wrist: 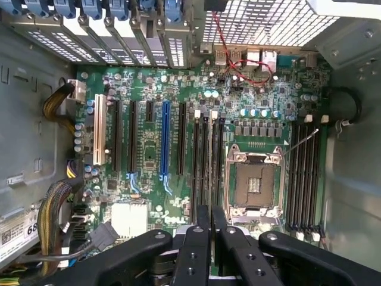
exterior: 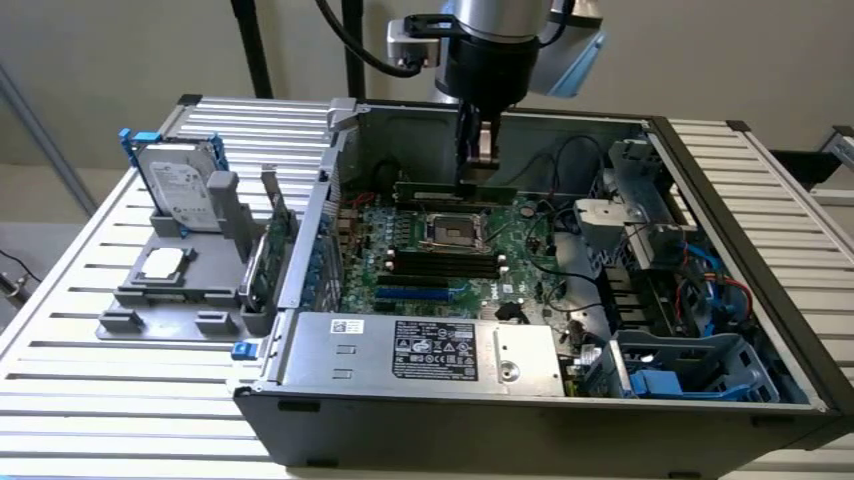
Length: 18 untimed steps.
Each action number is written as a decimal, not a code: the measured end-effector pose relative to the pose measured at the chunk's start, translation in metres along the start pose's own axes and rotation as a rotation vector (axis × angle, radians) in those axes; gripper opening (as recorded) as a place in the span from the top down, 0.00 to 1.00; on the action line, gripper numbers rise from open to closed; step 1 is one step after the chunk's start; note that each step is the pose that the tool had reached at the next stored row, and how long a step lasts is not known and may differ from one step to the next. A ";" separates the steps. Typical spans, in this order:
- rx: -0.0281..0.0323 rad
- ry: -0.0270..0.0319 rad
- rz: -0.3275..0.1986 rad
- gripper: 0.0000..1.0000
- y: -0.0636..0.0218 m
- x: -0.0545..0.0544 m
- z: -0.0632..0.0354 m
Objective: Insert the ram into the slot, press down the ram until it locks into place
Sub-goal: 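Insert the ram into the slot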
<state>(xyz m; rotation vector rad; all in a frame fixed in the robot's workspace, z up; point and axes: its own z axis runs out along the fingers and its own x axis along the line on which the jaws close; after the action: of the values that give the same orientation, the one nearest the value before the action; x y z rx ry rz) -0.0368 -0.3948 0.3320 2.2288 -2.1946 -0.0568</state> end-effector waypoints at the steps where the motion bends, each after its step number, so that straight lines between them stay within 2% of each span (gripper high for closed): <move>1: 0.0000 0.0000 0.001 0.87 0.0000 0.000 0.0018; 6: 0.0003 -0.0006 0.018 0.87 -0.0004 0.000 0.0109; 18: 0.0005 0.0002 0.020 0.87 -0.0012 0.001 0.0328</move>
<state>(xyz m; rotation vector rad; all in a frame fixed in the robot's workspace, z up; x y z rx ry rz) -0.0368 -0.3950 0.2992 2.2069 -2.2164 -0.0558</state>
